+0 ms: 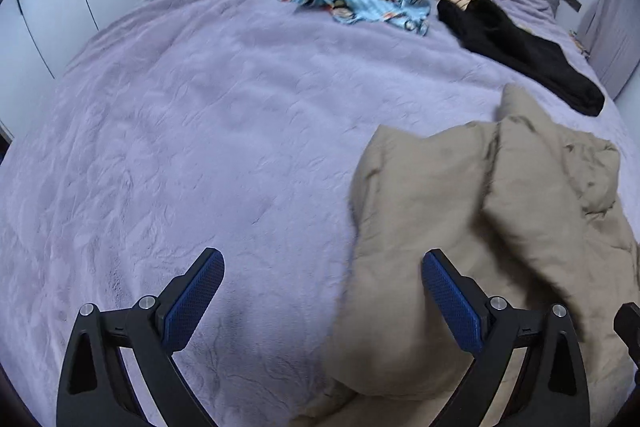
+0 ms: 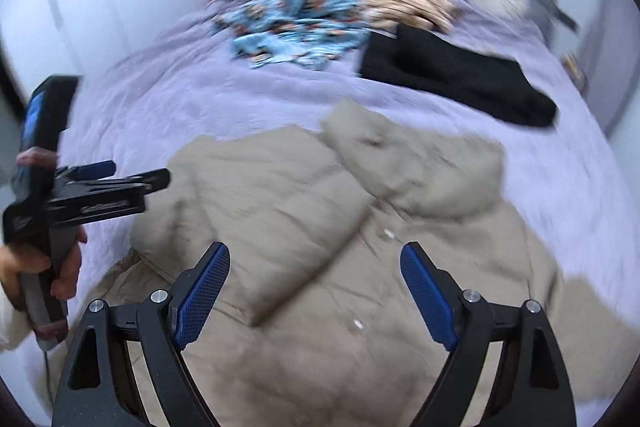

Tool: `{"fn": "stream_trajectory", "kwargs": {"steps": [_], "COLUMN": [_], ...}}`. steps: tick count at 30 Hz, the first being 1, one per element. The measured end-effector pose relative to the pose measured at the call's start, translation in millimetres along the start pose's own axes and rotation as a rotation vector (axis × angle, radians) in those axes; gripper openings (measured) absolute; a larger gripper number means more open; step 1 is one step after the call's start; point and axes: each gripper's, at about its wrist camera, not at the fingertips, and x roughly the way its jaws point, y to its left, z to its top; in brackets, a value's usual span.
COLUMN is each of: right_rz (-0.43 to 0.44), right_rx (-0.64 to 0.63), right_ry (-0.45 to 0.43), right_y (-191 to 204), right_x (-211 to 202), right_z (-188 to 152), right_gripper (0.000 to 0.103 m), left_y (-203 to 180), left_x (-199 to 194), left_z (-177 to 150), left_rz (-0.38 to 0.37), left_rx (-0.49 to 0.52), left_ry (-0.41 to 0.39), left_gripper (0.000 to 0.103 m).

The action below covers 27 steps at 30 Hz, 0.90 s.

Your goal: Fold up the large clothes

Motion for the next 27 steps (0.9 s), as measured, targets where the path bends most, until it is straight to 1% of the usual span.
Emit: {"fn": "stream_trajectory", "kwargs": {"steps": [1,2,4,6,7,8,9,11,12,13,14,15,16,17,18,19,20,21,22,23,24,25,26,27], "right_rz": [-0.013,-0.037,-0.106,-0.188,-0.237,-0.287,-0.316,-0.344,-0.348,-0.3,-0.257,-0.228,-0.201,-0.18,-0.168,-0.147,-0.128,-0.121,-0.118,-0.102,-0.061,-0.006,0.05,0.108], "right_rx": [-0.06,-0.103,-0.213,-0.276,-0.267,-0.222,-0.161,0.016,0.108,0.214,0.3,0.392,0.467,0.539,0.621,0.697,0.771,0.848,0.896,0.915,0.903,0.871,0.833,0.772], "right_ry": [0.01,0.017,0.06,0.091,0.087,0.076,0.068,0.059,0.069,0.078,0.087,0.109,0.127,0.144,0.157,0.152,0.137,0.111,0.085,0.058,0.035,0.029,0.03,0.033], "right_y": [19.2,33.4,60.6,67.3,60.0,44.4,26.7,-22.0,-49.7,-77.6,-96.7,-116.4,-131.5,-146.1,-159.3,-170.4,-180.6,-190.2,-196.8,-198.8,-197.3,-193.4,-187.0,-175.6], "right_x": [14.3,23.4,56.8,80.6,87.5,88.3,84.6,73.8,69.1,63.8,58.7,55.5,52.6,49.7,44.6,38.1,29.2,16.4,6.2,-1.3,-6.4,-4.7,-0.4,5.5], "right_z": [7.6,8.2,9.0,5.1,4.9,4.7,3.4,-3.0,-10.4,-21.3,-32.0,-44.9,-59.5,-71.5,-84.7,-95.9,-105.4,-114.1,-117.5,-118.5,-113.1,-103.6,-93.3,-81.8], "right_gripper": [0.09,0.09,0.09,0.088,0.087,0.087,0.087,0.088,0.088,0.088,0.088,0.088,0.088,0.088,0.088,0.088,0.088,0.088,0.082,0.071,0.046,0.034,0.031,0.025], "left_y": [2.7,3.8,2.7,2.2,1.5,1.7,1.4,-2.0,-3.6,-6.2,-8.7,-9.1,-9.1,-8.8,-7.6,-6.1,-3.5,-1.0,0.4,-0.5,-4.0,-11.5,-21.9,-34.0], "left_x": [7.4,13.3,21.0,24.9,26.9,28.8,30.0,33.3,34.0,33.5,32.2,32.1,31.0,28.6,24.4,17.0,9.2,1.3,-6.1,-11.4,-14.8,-15.7,-13.6,-7.7], "left_z": [-6.0,-10.8,-22.0,-27.5,-29.6,-30.7,-31.4,-27.7,-28.8,-30.2,-31.2,-30.1,-29.2,-27.5,-24.7,-21.6,-17.7,-12.8,-7.0,-1.0,4.8,9.8,12.7,13.9], "left_rz": [0.022,0.035,0.049,0.058,0.06,0.061,0.062,0.048,0.042,0.048,0.053,0.06,0.064,0.059,0.053,0.056,0.043,0.012,-0.022,-0.063,-0.104,-0.138,-0.154,-0.148], "left_rx": [0.004,0.009,0.008,0.005,0.004,0.007,0.013,0.027,0.034,0.043,0.049,0.053,0.055,0.057,0.059,0.054,0.044,0.032,0.021,0.014,0.019,0.036,0.064,0.095], "left_ry": [0.01,0.018,0.025,0.021,0.022,0.024,0.024,0.026,0.03,0.03,0.03,0.032,0.037,0.043,0.048,0.043,0.033,0.022,0.009,-0.004,-0.012,-0.016,-0.018,-0.012], "left_gripper": [0.1,0.1,0.1,0.1,0.1,0.1,0.1,0.1,0.1,0.1,0.1,0.1,0.098,0.09,0.084,0.071,0.056,0.05,0.043,0.041,0.041,0.041,0.041,0.041]}}
